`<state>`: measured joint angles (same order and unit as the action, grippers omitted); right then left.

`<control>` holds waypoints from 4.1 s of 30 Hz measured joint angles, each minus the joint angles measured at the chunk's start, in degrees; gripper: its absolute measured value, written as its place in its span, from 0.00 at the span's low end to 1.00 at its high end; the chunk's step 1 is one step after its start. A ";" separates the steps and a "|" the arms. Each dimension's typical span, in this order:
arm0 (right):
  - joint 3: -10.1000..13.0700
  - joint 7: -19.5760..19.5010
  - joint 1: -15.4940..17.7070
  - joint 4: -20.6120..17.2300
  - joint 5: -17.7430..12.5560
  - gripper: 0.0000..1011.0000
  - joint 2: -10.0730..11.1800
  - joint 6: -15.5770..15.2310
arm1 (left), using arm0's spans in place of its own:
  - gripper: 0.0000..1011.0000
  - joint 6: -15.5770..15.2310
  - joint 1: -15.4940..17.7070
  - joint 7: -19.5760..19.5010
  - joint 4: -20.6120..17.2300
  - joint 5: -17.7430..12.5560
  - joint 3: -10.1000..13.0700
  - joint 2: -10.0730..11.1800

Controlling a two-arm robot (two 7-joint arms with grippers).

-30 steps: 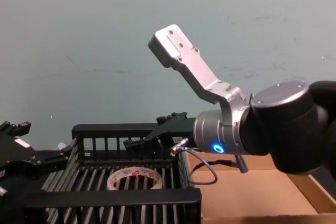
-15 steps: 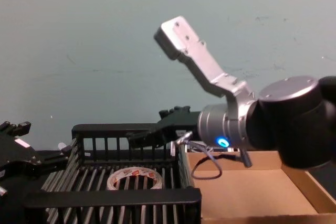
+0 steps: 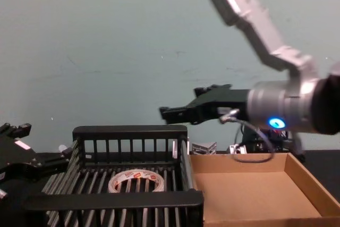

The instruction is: Pick up the white tape and place it into the black box , Pick up the silver tape and place it into the brown box.

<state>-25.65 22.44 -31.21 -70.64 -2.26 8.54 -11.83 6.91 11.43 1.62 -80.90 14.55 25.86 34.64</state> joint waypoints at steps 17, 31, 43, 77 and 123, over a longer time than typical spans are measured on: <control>5.83 0.48 16.17 -20.01 -5.22 0.99 12.62 -4.71 | 0.99 0.00 0.00 0.00 0.00 0.00 0.00 0.00; 6.03 1.92 27.40 -29.84 -8.01 0.99 19.51 -6.61 | 0.99 0.00 0.00 0.00 0.00 0.00 0.00 0.00; 1.57 3.49 28.35 -29.85 -7.13 0.99 20.95 -8.69 | 0.99 0.00 0.00 0.00 0.00 0.00 0.00 0.00; -3.62 4.88 24.92 -26.07 -3.96 0.99 19.54 -11.51 | 0.99 0.00 0.00 0.00 0.00 0.00 0.00 0.00; -4.16 5.16 24.41 -25.42 -3.07 0.43 19.28 -11.98 | 0.99 0.00 0.00 0.00 0.00 0.00 0.00 0.00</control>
<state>-29.81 27.60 -6.80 -96.06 -5.33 27.82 -23.80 6.91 11.43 1.62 -80.90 14.55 25.87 34.64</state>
